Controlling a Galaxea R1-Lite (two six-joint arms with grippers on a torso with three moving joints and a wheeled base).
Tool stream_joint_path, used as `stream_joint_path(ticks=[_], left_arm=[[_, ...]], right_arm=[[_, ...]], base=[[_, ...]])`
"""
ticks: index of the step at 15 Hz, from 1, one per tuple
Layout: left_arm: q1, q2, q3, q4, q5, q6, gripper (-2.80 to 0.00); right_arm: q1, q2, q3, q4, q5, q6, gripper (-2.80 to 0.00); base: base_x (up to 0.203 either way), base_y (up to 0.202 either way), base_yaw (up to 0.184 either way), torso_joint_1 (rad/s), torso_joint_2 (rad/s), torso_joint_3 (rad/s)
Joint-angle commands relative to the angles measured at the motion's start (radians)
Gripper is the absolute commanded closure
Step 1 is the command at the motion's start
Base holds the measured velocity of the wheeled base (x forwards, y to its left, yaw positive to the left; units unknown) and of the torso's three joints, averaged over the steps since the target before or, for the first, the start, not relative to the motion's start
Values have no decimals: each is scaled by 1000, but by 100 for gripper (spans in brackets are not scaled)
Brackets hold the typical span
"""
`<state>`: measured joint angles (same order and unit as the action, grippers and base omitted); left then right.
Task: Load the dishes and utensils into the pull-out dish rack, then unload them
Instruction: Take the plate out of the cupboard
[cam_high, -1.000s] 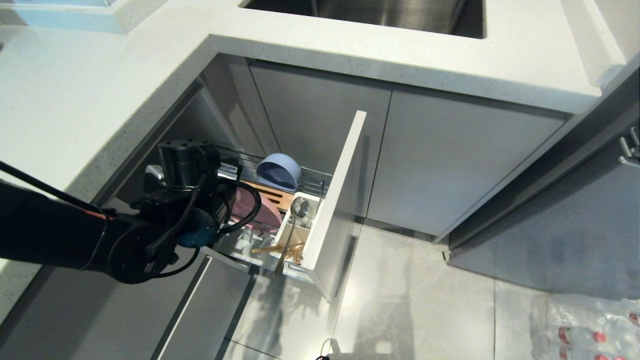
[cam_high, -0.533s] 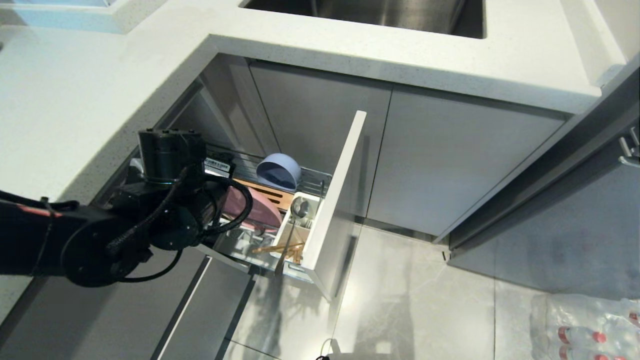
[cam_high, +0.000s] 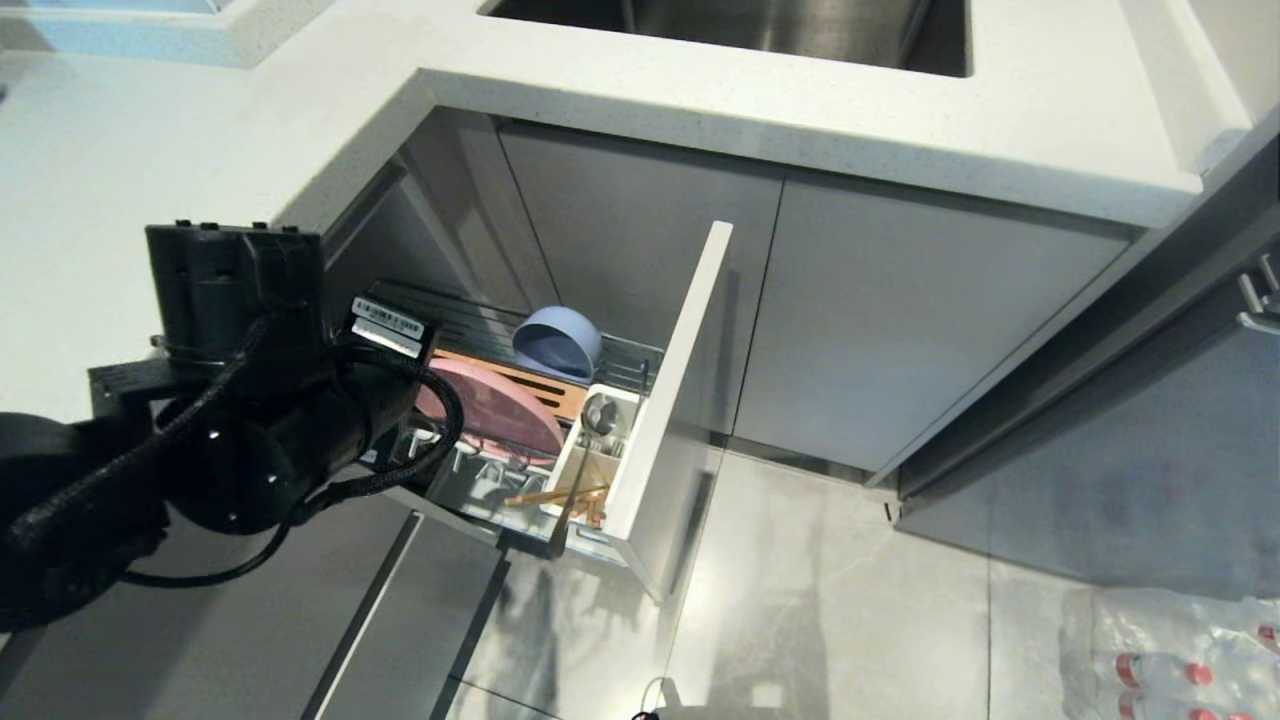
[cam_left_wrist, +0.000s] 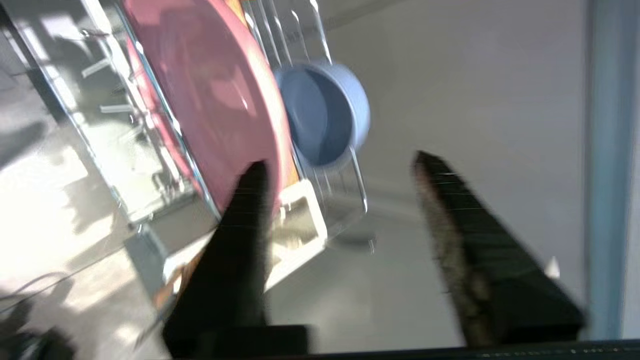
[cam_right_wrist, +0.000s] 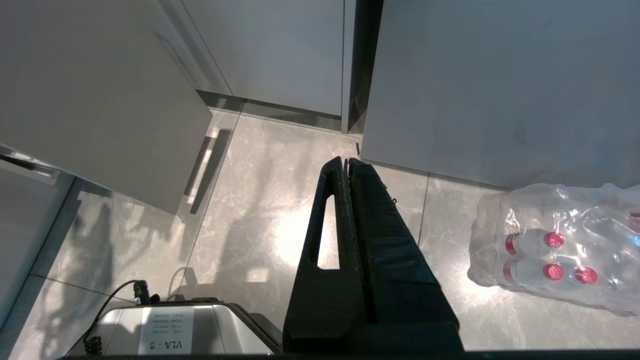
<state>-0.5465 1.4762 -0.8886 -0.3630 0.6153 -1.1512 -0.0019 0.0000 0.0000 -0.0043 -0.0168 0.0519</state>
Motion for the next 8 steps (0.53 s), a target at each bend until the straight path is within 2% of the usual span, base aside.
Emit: stream_joint_path(ticks=[1,2,5,6,8], left_arm=[[-34,-71,-7,25,1,11,0],[-65,-99,-11,51,-1,48,0],[-179,-180,-24,149,2,220,0],[-213,-214,-33,228,4,277,0],[-248,-284,-80,385,11,431,0]], right_arm=[[0,0,0,0,0,0,0],[0,0,0,0,0,0,0],[0,1,0,0,0,0,0],[0,0,0,0,0,0,0],[0,0,0,0,0,0,0]], base=[[0,0,0,0,0,0],[0,0,0,0,0,0],[0,0,0,0,0,0],[0,0,0,0,0,0],[0,0,0,0,0,0]])
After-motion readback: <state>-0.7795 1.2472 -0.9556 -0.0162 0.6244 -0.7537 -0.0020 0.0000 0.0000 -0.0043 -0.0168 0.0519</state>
